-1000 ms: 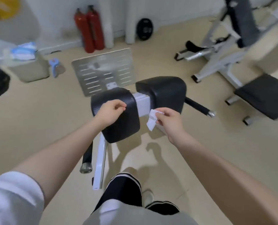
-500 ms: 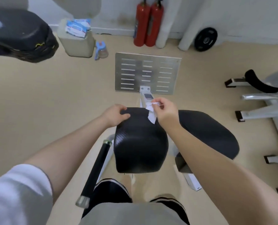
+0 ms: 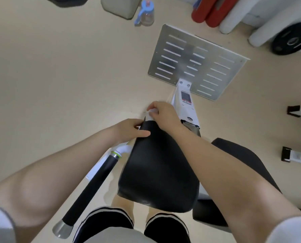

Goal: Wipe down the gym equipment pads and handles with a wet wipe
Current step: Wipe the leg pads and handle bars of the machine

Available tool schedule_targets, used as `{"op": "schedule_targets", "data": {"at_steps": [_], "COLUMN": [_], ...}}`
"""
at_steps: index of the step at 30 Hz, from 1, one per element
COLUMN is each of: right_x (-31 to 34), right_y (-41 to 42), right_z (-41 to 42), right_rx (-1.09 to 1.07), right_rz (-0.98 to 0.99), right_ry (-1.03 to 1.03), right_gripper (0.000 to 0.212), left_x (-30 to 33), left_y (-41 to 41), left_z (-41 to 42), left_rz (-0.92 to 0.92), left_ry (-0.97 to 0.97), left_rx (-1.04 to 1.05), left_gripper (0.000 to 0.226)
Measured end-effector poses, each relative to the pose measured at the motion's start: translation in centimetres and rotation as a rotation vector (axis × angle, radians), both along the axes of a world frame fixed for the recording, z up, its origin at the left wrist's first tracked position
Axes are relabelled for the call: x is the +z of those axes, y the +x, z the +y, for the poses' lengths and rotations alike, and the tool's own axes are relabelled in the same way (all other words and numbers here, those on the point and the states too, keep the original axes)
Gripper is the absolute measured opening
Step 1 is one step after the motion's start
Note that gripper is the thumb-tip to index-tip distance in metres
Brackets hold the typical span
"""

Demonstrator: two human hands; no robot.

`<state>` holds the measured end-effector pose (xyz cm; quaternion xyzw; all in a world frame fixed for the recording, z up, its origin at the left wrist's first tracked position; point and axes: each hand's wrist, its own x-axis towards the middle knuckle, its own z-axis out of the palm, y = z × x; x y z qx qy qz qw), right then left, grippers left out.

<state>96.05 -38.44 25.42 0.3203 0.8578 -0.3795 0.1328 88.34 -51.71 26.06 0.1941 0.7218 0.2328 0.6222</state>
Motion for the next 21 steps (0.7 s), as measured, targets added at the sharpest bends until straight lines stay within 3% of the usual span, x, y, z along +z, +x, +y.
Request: {"op": "schedule_targets", "data": {"at_steps": [5, 9, 13, 17, 21], "right_x": [-1.1, -1.3, -1.0, -0.8, -0.9], "right_y": [0.1, 4.1, 7.5, 6.3, 3.6], "right_z": [0.6, 3.0, 3.9, 2.0, 0.6], "right_rx": [0.315, 0.333, 0.206, 0.322, 0.424], "right_rz": [-0.045, -0.060, -0.098, -0.129, -0.035], "right_ry": [-0.004, 0.042, 0.043, -0.150, -0.338], "right_gripper": [0.023, 0.029, 0.030, 0.038, 0.043], "left_x": [0.1, 0.5, 0.9, 1.1, 1.1], "left_y": [0.5, 0.7, 0.9, 1.7, 2.0], "left_z": [-0.1, 0.0, 0.7, 0.7, 0.4], "left_rz": [-0.091, -0.134, -0.101, -0.107, -0.129], "left_ry": [0.026, 0.023, 0.003, 0.021, 0.052], "left_rx": [0.169, 0.208, 0.205, 0.268, 0.296], "left_gripper": [0.031, 0.035, 0.026, 0.029, 0.032]}}
